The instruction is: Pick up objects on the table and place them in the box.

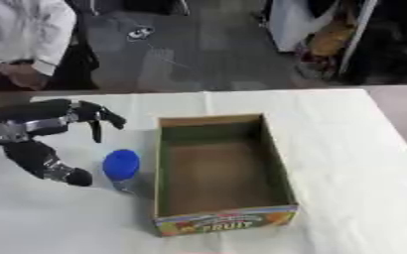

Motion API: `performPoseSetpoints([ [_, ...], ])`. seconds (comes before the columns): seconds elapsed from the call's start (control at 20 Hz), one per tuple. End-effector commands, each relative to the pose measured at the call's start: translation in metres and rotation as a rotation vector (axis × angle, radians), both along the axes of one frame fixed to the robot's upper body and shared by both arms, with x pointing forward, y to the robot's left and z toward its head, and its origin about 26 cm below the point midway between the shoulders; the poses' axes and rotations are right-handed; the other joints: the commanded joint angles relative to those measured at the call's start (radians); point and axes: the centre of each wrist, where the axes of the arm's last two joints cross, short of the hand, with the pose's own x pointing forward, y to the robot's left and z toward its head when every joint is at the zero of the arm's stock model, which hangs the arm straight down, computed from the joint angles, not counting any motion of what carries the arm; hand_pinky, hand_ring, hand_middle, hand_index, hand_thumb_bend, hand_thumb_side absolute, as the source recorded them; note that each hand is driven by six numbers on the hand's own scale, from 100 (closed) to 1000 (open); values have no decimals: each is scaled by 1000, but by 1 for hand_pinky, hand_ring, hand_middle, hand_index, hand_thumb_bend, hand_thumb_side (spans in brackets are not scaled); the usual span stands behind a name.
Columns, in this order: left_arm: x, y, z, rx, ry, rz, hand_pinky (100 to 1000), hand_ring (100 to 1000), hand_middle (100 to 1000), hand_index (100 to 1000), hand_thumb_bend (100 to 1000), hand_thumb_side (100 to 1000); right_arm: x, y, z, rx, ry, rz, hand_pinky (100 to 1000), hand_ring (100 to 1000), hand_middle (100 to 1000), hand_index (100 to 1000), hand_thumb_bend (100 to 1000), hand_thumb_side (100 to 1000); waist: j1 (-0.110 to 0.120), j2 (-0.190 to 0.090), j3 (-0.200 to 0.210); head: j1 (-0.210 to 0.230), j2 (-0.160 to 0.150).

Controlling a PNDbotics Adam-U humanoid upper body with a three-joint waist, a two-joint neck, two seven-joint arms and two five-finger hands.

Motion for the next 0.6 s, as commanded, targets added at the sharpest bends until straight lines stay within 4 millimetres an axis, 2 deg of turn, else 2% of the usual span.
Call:
performPoseSetpoints([
  [0.05, -1, 4, 13, 46, -82, 1, 770, 614, 794, 927, 762, 919, -1, 1, 9, -10, -32, 9, 315, 334, 432, 775, 100, 1000, 6, -10, -4, 10, -25],
  [0.3, 5, 8, 3, 146, -114, 59, 786, 643, 790, 918, 797, 925, 0, 3, 12, -5, -29, 18, 314, 335, 432, 775, 100, 1000, 13, -8, -16, 19, -23],
  [0.6, 12, 20, -10, 204, -99, 127, 796, 651, 784, 920, 795, 899, 0, 4, 16, 11, -26, 25, 312, 335, 432, 775, 100, 1000, 19, -9, -24, 23, -23],
])
